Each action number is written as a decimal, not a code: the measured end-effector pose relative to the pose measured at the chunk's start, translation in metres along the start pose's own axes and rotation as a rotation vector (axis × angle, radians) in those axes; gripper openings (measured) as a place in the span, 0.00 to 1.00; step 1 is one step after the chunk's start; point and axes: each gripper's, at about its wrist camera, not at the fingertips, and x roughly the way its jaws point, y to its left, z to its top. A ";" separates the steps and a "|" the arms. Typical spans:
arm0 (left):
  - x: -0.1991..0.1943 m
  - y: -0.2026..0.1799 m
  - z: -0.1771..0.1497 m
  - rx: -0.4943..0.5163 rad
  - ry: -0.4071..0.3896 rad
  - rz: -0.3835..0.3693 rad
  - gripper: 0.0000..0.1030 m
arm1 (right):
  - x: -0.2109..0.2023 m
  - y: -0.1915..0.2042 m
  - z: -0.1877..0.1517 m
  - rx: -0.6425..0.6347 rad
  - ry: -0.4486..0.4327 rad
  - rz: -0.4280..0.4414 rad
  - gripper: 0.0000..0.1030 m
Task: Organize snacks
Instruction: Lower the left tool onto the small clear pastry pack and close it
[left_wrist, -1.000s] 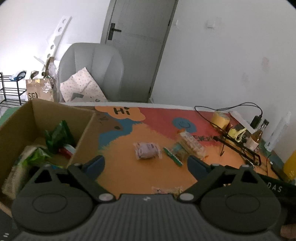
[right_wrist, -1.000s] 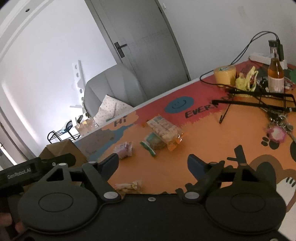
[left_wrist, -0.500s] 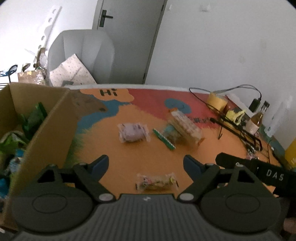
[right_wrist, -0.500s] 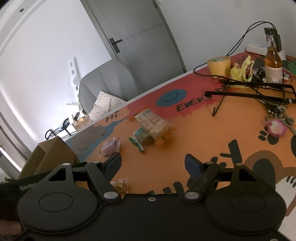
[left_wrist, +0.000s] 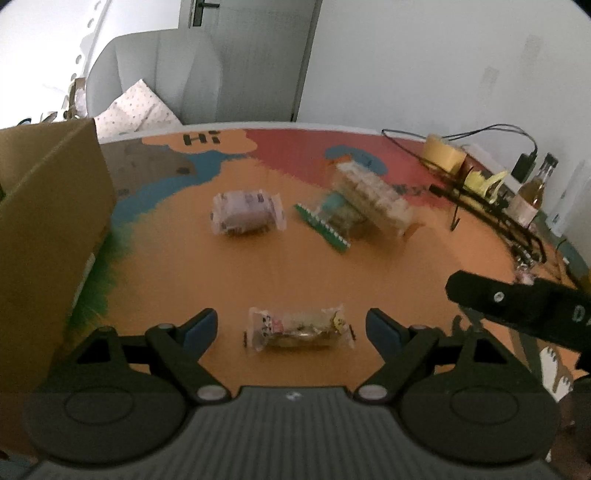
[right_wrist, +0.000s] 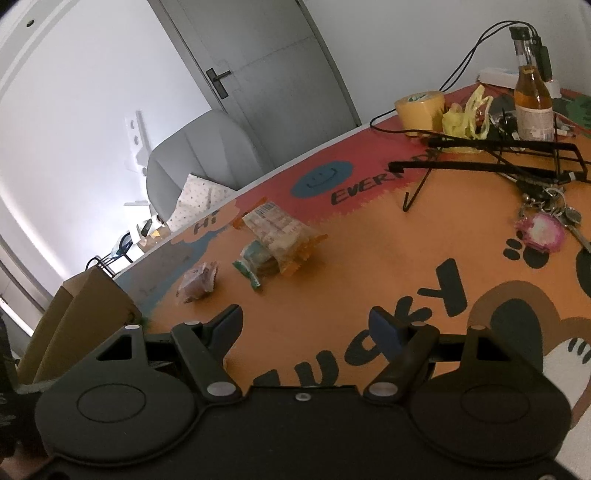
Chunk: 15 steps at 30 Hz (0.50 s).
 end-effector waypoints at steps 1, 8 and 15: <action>0.002 -0.001 -0.001 0.000 0.003 0.004 0.84 | 0.000 0.000 0.000 -0.001 0.001 0.001 0.74; 0.004 0.002 0.004 0.006 -0.011 0.015 0.48 | 0.008 -0.002 0.003 -0.011 0.002 0.008 0.74; -0.002 0.010 0.011 -0.009 -0.049 0.012 0.47 | 0.017 0.003 0.009 -0.020 -0.004 0.025 0.78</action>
